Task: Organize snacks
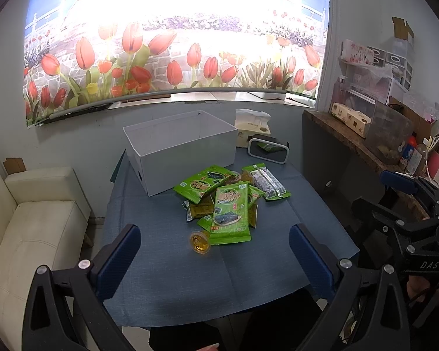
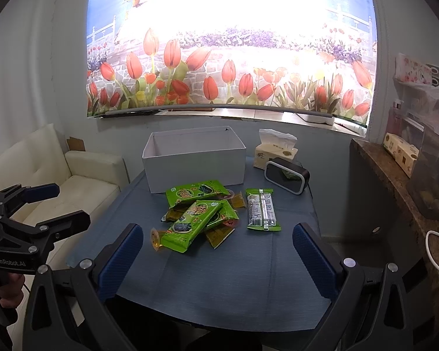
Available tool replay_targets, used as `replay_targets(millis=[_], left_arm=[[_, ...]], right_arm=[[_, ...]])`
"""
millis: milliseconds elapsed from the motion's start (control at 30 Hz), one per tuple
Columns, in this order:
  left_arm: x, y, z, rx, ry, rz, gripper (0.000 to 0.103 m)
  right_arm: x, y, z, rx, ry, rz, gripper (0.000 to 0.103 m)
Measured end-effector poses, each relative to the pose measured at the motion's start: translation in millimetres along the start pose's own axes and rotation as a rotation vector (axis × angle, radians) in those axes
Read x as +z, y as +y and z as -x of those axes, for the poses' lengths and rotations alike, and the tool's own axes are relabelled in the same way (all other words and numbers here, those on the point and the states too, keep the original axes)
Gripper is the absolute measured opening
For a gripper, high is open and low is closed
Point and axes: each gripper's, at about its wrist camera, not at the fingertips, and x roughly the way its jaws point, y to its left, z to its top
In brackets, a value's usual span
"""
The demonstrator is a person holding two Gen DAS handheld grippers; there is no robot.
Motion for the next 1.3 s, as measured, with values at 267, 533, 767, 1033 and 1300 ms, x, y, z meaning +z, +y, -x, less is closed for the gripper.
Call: replay_targets(millis=[267, 533, 767, 1033, 1300], left_arm=[[-0.5, 0.2, -1.4, -0.001, -0.001, 0.001, 0.103], [-2.0, 3.1, -2.7, -0.001, 0.002, 0.007, 0.103], [-2.5, 5.1, -2.2, -0.001, 0.003, 0.009, 0.103], [-2.0, 5.2, -2.4, -0.001, 0.003, 0.010, 0.103], [-8.1, 8.3, -13.3, -0.007, 0.017, 0.011, 0.103]], right_arm=[[-1.5, 0.8, -0.5, -0.005, -0.001, 0.000, 0.103], [-1.5, 1.9, -0.9, -0.002, 0.005, 0.002, 0.103], [-1.5, 3.1, -1.0, -0.002, 0.009, 0.003, 0.103], [-1.2, 3.5, -1.1, 0.002, 0.010, 0.000, 0.103], [-4.6, -15.8, -29.1, -0.004, 0.056, -0.032, 0.103]])
